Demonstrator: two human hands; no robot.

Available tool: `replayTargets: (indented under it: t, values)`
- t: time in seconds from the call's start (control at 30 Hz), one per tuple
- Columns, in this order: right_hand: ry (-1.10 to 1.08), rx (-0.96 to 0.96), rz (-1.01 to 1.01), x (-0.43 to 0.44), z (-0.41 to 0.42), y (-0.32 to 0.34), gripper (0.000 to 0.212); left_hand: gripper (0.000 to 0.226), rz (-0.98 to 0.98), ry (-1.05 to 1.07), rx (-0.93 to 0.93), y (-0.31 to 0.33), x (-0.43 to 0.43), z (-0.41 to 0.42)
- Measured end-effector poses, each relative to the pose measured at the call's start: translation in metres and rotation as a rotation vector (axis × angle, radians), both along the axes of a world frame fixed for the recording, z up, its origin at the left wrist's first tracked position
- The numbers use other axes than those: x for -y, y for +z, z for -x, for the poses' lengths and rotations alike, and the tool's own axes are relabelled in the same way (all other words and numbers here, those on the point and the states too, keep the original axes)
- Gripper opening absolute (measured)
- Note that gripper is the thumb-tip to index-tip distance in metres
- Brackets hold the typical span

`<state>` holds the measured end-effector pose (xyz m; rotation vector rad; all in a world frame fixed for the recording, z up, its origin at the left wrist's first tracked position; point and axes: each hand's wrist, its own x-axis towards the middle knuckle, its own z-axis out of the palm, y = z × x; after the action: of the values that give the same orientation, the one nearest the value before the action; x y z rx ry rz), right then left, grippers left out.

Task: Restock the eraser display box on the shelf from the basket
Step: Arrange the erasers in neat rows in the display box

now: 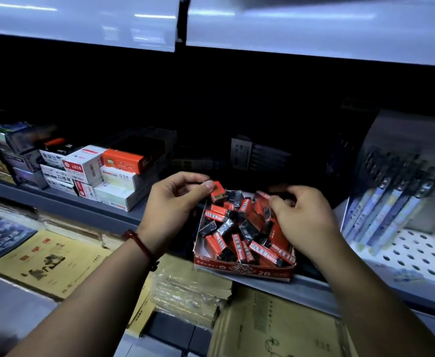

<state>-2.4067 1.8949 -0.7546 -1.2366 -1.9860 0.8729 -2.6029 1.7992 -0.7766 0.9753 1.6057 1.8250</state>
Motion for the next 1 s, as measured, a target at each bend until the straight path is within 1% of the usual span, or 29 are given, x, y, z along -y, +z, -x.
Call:
replayTargets:
  t: [0.13,0.27,0.33,0.43,0.53,0.6,0.67,0.77,0.83,0.87,0.97,1.0]
  values:
    - [0.034,-0.064,-0.014,0.002,-0.002,-0.002,0.014,0.015,0.027,0.046,-0.117,-0.006,-0.003,-0.001]
    - [0.056,-0.097,-0.103,0.006,-0.005,-0.005,0.013,0.019,0.057,0.043,-0.132,-0.008,-0.004,-0.001]
    - [0.095,-0.109,-0.195,0.014,-0.004,0.0,0.012,0.019,0.053,0.032,-0.125,-0.007,-0.004,-0.002]
    - [0.265,-0.121,-0.349,0.03,-0.001,0.01,0.012,0.018,0.058,-0.024,-0.096,-0.004,0.001,0.001]
    - [0.482,-0.064,-0.438,0.042,0.001,0.013,0.01,0.018,0.063,-0.087,-0.054,-0.004,0.01,0.005]
    - [0.556,-0.015,-0.469,0.049,0.002,0.014,0.009,0.015,0.041,-0.129,-0.042,-0.005,0.017,0.008]
    - [0.604,0.039,-0.499,0.055,0.002,0.014,0.002,0.022,0.023,-0.171,-0.06,-0.007,0.024,0.013]
    - [0.625,0.108,-0.513,0.058,0.001,0.013,0.01,0.02,0.024,-0.294,-0.119,-0.008,0.036,0.018]
    - [0.625,0.153,-0.515,0.059,0.001,0.011,0.008,0.015,0.036,-0.37,-0.162,-0.006,0.043,0.018]
    - [0.625,0.165,-0.515,0.06,0.001,0.01,0.006,0.016,0.041,-0.401,-0.181,-0.005,0.045,0.017]
    - [0.604,0.148,-0.519,0.061,0.002,0.009,0.002,0.022,0.061,-0.489,-0.225,-0.003,0.049,0.015]
    - [0.584,0.136,-0.527,0.061,0.003,0.008,0.005,0.021,0.069,-0.494,-0.24,-0.002,0.049,0.015]
